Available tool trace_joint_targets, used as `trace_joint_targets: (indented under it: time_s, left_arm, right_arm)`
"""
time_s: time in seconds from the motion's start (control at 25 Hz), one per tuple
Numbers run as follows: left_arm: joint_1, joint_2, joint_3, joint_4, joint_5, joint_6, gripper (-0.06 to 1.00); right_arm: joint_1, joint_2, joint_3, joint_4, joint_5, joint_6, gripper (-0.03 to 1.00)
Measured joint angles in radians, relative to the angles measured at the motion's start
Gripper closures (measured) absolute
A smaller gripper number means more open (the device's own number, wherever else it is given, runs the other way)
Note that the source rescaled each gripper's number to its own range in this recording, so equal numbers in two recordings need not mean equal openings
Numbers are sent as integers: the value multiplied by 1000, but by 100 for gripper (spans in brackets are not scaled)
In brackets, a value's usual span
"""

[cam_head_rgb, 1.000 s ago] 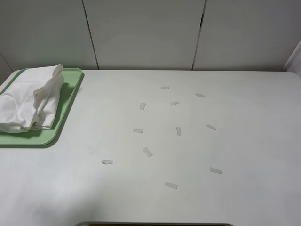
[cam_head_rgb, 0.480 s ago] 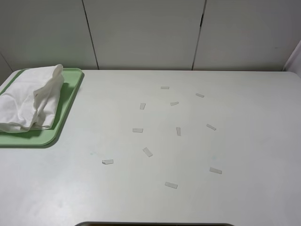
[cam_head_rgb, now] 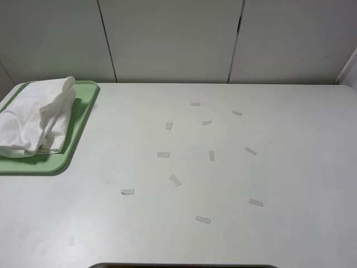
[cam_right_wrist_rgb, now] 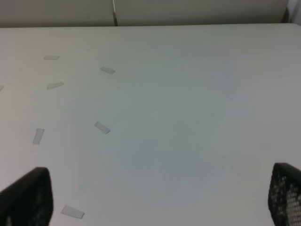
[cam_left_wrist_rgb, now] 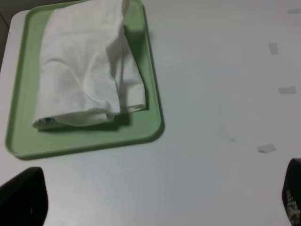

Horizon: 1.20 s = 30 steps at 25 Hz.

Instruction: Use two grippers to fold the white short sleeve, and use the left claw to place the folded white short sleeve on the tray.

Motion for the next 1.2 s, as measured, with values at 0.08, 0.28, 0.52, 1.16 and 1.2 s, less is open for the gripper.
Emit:
trace_joint_targets:
  time_s: [0.08,0.28,0.52,1.16,1.2]
  left_arm:
    - [0,-25,21,-9,0,7,-5]
    - [0,-108,112,-24,0,-11,-5]
    - [0,-204,224,-57,-3,-24,-5]
    - [-59,-224,334,27,-110,-48,-5]
    - [-59,-224,334,27,-110,-48,-5]
  right_arm:
    - [0,0,0,0,0,0,-3]
    - [0,0,0,0,0,0,-3]
    - [0,0,0,0,0,0,-3]
    - [0,0,0,5,0,0,-3]
    - [0,0,0,5,0,0,-3]
